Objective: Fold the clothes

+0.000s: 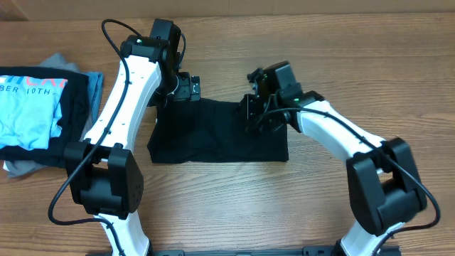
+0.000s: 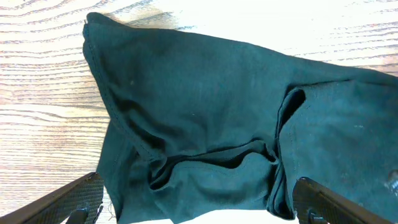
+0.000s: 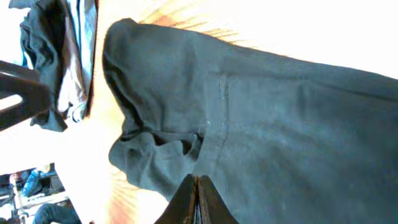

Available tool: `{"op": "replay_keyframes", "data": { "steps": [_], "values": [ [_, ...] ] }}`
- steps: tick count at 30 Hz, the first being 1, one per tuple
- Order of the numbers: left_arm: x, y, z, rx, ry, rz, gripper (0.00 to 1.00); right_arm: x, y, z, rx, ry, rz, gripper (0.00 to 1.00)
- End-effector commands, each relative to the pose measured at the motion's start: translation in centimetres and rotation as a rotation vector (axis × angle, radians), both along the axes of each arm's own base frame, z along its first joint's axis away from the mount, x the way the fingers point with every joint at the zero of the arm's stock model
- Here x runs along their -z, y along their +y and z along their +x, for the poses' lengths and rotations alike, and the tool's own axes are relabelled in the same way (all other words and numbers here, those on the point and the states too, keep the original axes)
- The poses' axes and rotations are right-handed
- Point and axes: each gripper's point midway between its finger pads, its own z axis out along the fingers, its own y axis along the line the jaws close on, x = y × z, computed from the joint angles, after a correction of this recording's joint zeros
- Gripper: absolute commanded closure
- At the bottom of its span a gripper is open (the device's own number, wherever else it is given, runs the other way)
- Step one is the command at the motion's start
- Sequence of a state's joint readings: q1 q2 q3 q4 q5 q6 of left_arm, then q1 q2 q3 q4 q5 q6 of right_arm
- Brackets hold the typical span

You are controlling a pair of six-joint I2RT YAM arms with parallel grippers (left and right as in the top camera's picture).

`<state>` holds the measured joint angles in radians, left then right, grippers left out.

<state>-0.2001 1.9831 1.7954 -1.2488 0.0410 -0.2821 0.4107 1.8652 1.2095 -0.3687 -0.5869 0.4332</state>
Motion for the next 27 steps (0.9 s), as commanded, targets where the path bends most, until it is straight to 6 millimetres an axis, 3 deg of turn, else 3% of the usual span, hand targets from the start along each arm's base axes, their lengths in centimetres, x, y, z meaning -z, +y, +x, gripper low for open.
{"op": "replay_keyframes", "data": {
  "steps": [1,7,14,27],
  "values": [
    [0.1,-0.1,0.2,0.003,0.002,-0.009,0.0,1.4,0.8,-2.1,-0.047,0.022,-0.03,0.96],
    [0.1,-0.2,0.1,0.005,0.002,-0.01,0.0,3.3,1.4,-3.9,-0.058,0.027,-0.109,0.96],
    [0.1,-0.1,0.2,0.003,0.002,-0.009,0.0,3.4,3.4,-5.2,-0.106,-0.001,-0.107,0.96],
    [0.1,-0.1,0.2,0.003,0.002,-0.009,0.0,4.5,3.3,-5.8,-0.054,0.006,-0.201,0.96]
  ]
}}
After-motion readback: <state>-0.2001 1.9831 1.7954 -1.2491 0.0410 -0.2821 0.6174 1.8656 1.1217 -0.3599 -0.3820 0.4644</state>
